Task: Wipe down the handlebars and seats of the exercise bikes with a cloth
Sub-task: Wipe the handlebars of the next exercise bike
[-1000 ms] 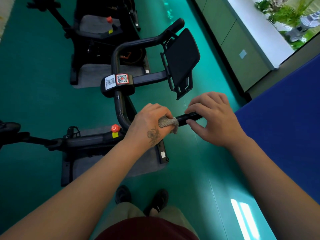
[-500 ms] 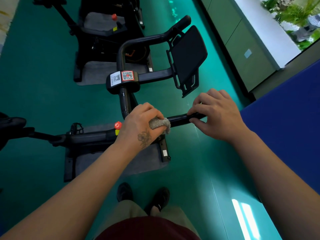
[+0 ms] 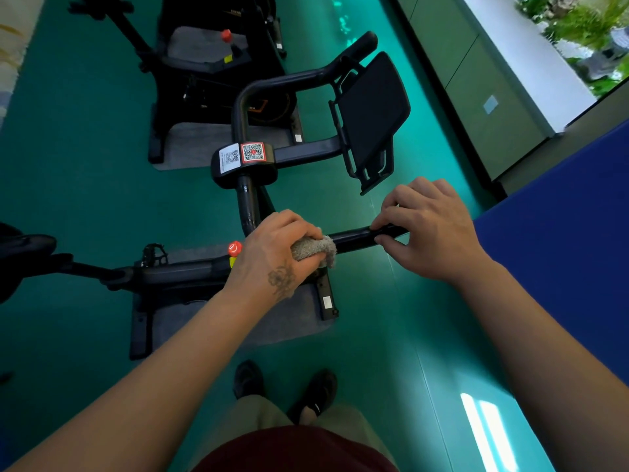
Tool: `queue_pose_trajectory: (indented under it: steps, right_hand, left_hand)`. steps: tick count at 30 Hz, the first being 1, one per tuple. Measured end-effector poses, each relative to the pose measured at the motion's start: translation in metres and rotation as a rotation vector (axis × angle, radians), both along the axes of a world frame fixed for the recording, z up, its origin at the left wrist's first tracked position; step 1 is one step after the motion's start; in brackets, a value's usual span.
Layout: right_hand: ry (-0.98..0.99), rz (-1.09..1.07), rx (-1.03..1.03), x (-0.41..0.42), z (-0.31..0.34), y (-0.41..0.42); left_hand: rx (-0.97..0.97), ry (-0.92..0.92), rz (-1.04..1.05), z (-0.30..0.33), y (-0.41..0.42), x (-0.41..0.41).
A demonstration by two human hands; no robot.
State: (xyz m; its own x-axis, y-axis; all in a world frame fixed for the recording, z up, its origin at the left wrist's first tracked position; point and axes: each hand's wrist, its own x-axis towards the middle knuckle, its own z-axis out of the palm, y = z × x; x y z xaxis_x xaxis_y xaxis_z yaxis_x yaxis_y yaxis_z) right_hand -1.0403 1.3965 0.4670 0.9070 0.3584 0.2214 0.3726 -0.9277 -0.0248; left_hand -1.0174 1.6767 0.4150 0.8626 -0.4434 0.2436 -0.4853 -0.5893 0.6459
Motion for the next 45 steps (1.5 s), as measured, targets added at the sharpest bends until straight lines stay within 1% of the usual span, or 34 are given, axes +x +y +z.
queue_pose_trajectory:
  steps: [5, 11, 16, 21, 24, 29, 40, 45]
  right_hand:
    - [-0.018, -0.005, -0.01, -0.001, 0.0, 0.004]
    - [-0.028, -0.009, -0.017, -0.001, -0.001, 0.004]
    - [-0.024, -0.019, -0.015, -0.001, 0.0, 0.005]
    - [-0.027, -0.015, -0.02, -0.002, 0.001, 0.005]
    - [-0.027, -0.025, -0.02, -0.002, 0.001, 0.007]
    - [-0.023, -0.031, -0.03, -0.003, 0.002, 0.008]
    - [-0.021, -0.062, -0.022, -0.004, 0.0, 0.01]
    - [-0.013, -0.076, -0.03, -0.003, 0.001, 0.012]
  left_hand:
    - [-0.011, 0.008, 0.023, 0.001, -0.009, -0.001]
    - [-0.029, 0.017, -0.024, 0.006, -0.041, 0.004]
    - [-0.002, 0.011, -0.051, 0.003, -0.022, 0.004]
    - [0.039, 0.011, -0.011, 0.0, 0.006, 0.003]
    - [0.059, -0.024, -0.005, 0.002, -0.003, 0.001]
    - [0.024, -0.022, -0.034, 0.005, -0.03, 0.002]
    - [0.071, 0.014, -0.018, -0.001, 0.024, 0.005]
    - [0.049, 0.028, -0.046, 0.004, 0.002, 0.007]
